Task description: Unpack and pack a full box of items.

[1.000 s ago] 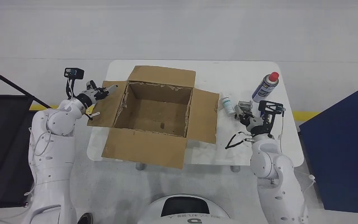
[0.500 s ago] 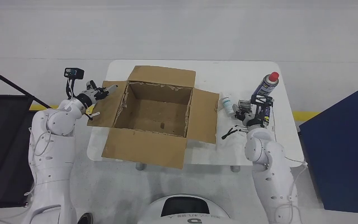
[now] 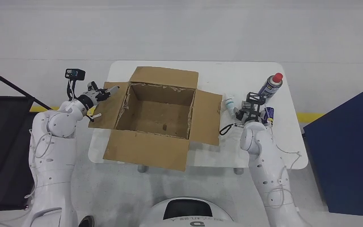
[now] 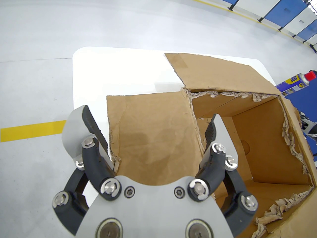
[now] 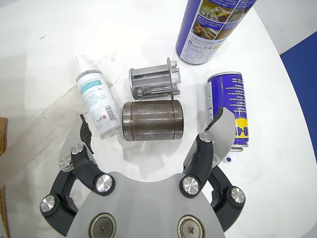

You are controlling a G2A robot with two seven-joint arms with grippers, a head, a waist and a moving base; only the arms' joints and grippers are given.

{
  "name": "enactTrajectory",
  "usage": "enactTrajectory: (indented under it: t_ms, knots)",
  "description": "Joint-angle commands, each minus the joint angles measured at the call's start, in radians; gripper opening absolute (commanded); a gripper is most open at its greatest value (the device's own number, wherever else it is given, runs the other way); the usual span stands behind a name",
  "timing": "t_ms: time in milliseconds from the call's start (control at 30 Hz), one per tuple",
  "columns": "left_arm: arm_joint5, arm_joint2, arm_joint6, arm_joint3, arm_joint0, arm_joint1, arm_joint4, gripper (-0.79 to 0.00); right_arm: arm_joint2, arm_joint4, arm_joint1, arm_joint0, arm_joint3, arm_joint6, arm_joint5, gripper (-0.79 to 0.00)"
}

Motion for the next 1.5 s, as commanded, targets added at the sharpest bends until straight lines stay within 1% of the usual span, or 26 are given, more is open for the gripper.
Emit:
enactTrajectory:
  t_ms: [0,400,433,500,600,633,667,800,900,1033,1167,1267,1300,1333,1400,1433,1467]
  knots:
    - [0.000,0.000,0.000,0.000,0.000,0.000,0.000,0.000,0.002,0.001,0.000,0.008,0.012,0.003,0.000,0.000]
    - [0.000,0.000,0.000,0.000,0.000,0.000,0.000,0.000,-0.010,-0.019,-0.004,0.052,0.075,0.025,0.009,0.000]
    - [0.000,0.000,0.000,0.000,0.000,0.000,0.000,0.000,-0.011,-0.021,-0.004,0.056,0.080,0.028,0.012,-0.009]
    - [0.000,0.000,0.000,0.000,0.000,0.000,0.000,0.000,-0.013,-0.024,-0.005,0.063,0.088,0.034,0.014,-0.151]
    - [0.000,0.000,0.000,0.000,0.000,0.000,0.000,0.000,-0.013,-0.030,-0.005,0.072,0.096,0.043,0.018,-0.289]
    - [0.000,0.000,0.000,0.000,0.000,0.000,0.000,0.000,-0.013,-0.031,-0.005,0.074,0.098,0.045,0.018,-0.360]
    - [0.000,0.000,0.000,0.000,0.000,0.000,0.000,0.000,-0.012,-0.030,-0.006,0.076,0.098,0.047,0.020,-0.397]
    - [0.000,0.000,0.000,0.000,0.000,0.000,0.000,0.000,-0.010,-0.033,-0.006,0.079,0.101,0.051,0.026,-0.425]
    - [0.000,0.000,0.000,0.000,0.000,0.000,0.000,0.000,-0.007,-0.033,-0.007,0.079,0.102,0.051,0.030,-0.428]
    - [0.000,0.000,0.000,0.000,0.000,0.000,0.000,0.000,-0.002,-0.031,-0.007,0.075,0.101,0.052,0.035,-0.403]
    - [0.000,0.000,0.000,0.000,0.000,0.000,0.000,0.000,-0.005,-0.043,-0.008,0.075,0.108,0.062,0.036,-0.397]
    - [0.000,0.000,0.000,0.000,0.000,0.000,0.000,0.000,-0.007,-0.046,-0.008,0.079,0.113,0.069,0.035,-0.342]
    - [0.000,0.000,0.000,0.000,0.000,0.000,0.000,0.000,-0.008,-0.047,-0.009,0.079,0.115,0.072,0.035,-0.311]
    - [0.000,0.000,0.000,0.000,0.000,0.000,0.000,0.000,-0.008,-0.051,-0.009,0.080,0.116,0.074,0.035,-0.259]
    - [0.000,0.000,0.000,0.000,0.000,0.000,0.000,0.000,-0.009,-0.055,-0.009,0.081,0.118,0.079,0.034,-0.197]
    - [0.000,0.000,0.000,0.000,0.000,0.000,0.000,0.000,-0.009,-0.057,-0.009,0.081,0.118,0.081,0.034,-0.151]
    - [0.000,0.000,0.000,0.000,0.000,0.000,0.000,0.000,-0.009,-0.060,-0.009,0.082,0.119,0.084,0.035,-0.135]
